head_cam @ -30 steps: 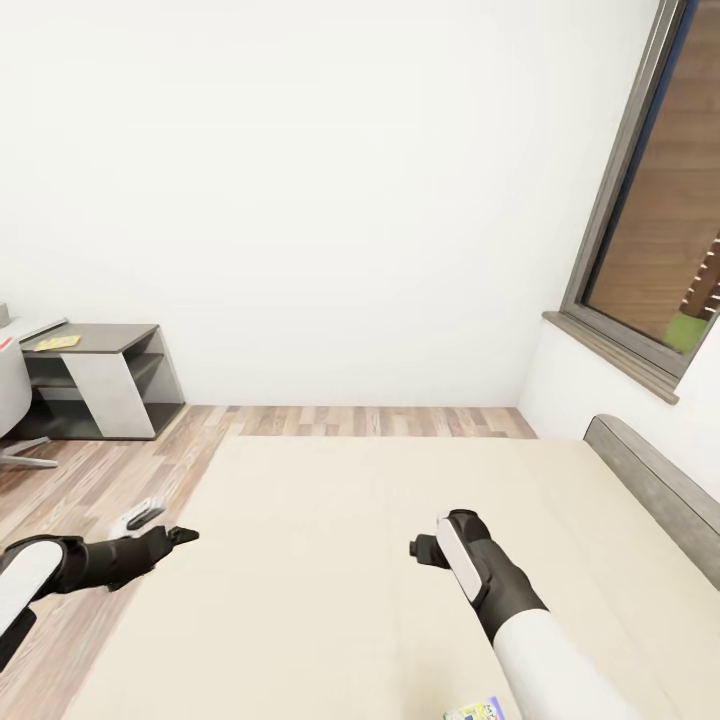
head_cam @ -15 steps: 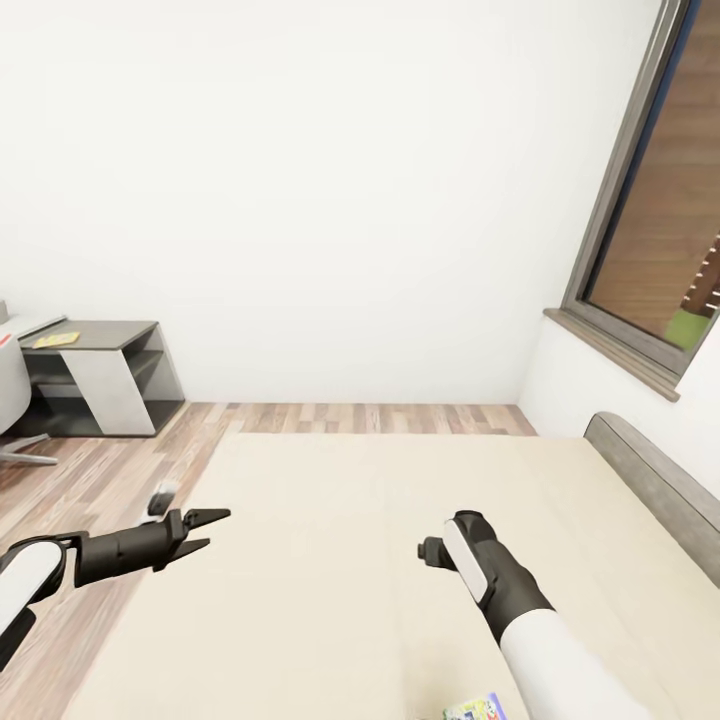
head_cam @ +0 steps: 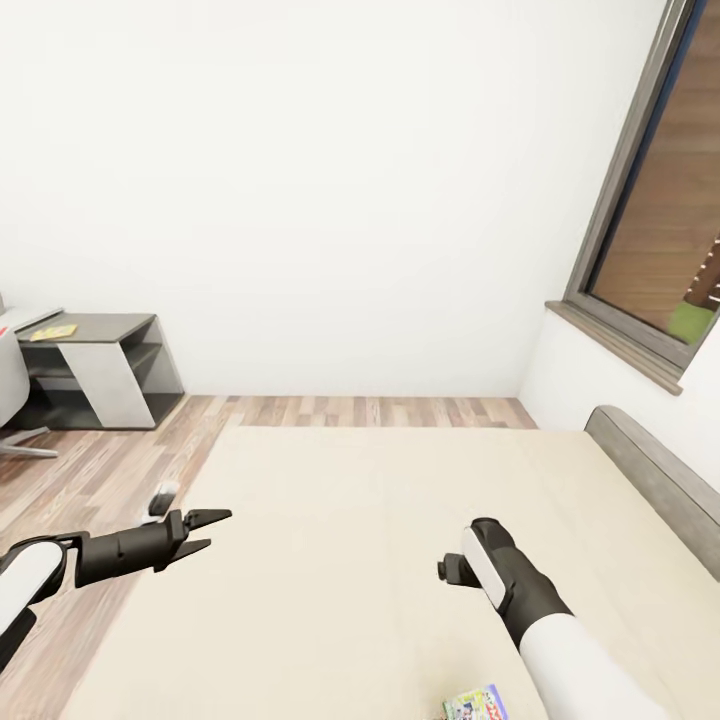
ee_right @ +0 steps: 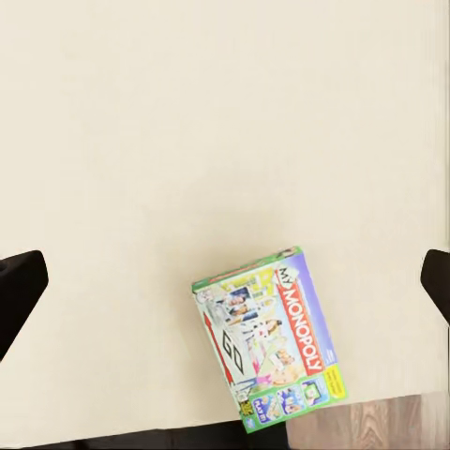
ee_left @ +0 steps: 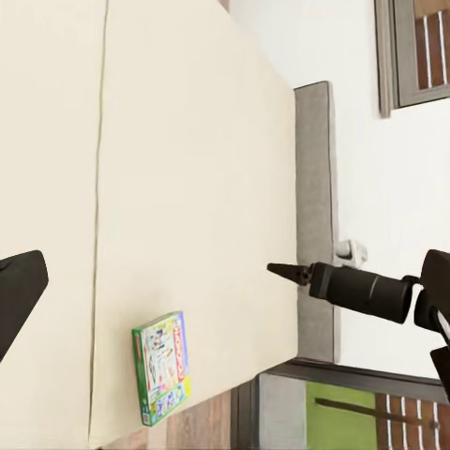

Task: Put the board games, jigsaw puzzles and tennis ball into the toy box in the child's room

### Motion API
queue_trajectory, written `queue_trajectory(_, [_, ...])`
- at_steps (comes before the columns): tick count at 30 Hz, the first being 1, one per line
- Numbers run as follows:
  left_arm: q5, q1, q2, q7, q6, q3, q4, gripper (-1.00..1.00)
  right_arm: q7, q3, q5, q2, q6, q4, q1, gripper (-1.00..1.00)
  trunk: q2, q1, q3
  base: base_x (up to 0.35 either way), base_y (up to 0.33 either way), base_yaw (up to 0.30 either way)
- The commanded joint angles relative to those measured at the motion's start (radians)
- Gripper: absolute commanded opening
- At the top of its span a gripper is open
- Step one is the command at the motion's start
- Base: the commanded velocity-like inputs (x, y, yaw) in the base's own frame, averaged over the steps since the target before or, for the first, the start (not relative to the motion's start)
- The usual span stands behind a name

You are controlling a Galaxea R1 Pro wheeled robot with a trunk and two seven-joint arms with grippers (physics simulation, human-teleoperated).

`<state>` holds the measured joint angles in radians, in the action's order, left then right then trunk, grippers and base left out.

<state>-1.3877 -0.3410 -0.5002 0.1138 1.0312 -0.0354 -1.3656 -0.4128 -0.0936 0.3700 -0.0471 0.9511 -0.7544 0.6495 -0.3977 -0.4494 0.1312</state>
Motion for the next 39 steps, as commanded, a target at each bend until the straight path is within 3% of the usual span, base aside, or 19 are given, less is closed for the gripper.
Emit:
queue_trajectory(1, [0.009, -0.001, 0.000, 0.010, 0.001, -0.002, 0.000, 1.00, -0.007, -0.003, 0.014, 0.011, -0.011, 0.000, -0.005, 1.00, -0.002, -0.001, 0.004, 0.000, 0.000, 0.000])
queue_trajectory(4, [0.010, -0.001, -0.001, 0.010, 0.001, -0.003, 0.000, 1.00, -0.005, -0.003, 0.018, 0.027, -0.049, 0.004, -0.038, 1.00, -0.002, -0.001, 0.009, 0.000, 0.000, 0.000])
queue_trajectory(11, [0.010, -0.001, -0.001, 0.010, 0.001, -0.001, 0.000, 1.00, -0.003, -0.003, 0.010, 0.035, -0.127, 0.038, -0.113, 1.00, -0.002, -0.001, 0.020, 0.000, 0.000, 0.000])
queue_trajectory(14, [0.010, -0.001, -0.001, 0.010, 0.001, 0.000, 0.000, 1.00, -0.002, -0.005, 0.007, 0.044, -0.226, 0.094, -0.149, 1.00, -0.002, -0.001, 0.025, 0.000, 0.000, 0.000])
queue_trajectory(22, [0.012, -0.001, -0.003, 0.010, 0.001, -0.001, 0.000, 1.00, 0.006, -0.008, 0.005, 0.053, -0.316, 0.162, -0.164, 1.00, -0.002, -0.001, 0.038, 0.000, 0.000, 0.000])
queue_trajectory(32, [0.011, -0.001, -0.003, 0.010, 0.001, 0.000, 0.000, 1.00, 0.182, -0.013, 0.001, 0.086, -0.404, 0.185, -0.165, 1.00, -0.002, -0.001, 0.055, 0.000, 0.000, 0.000])
queue_trajectory(39, [0.011, -0.001, -0.001, 0.009, 0.001, -0.005, 0.000, 1.00, 0.212, -0.015, 0.000, 0.106, -0.446, 0.265, -0.165, 1.00, -0.002, -0.001, 0.067, 0.000, 0.000, 0.000])
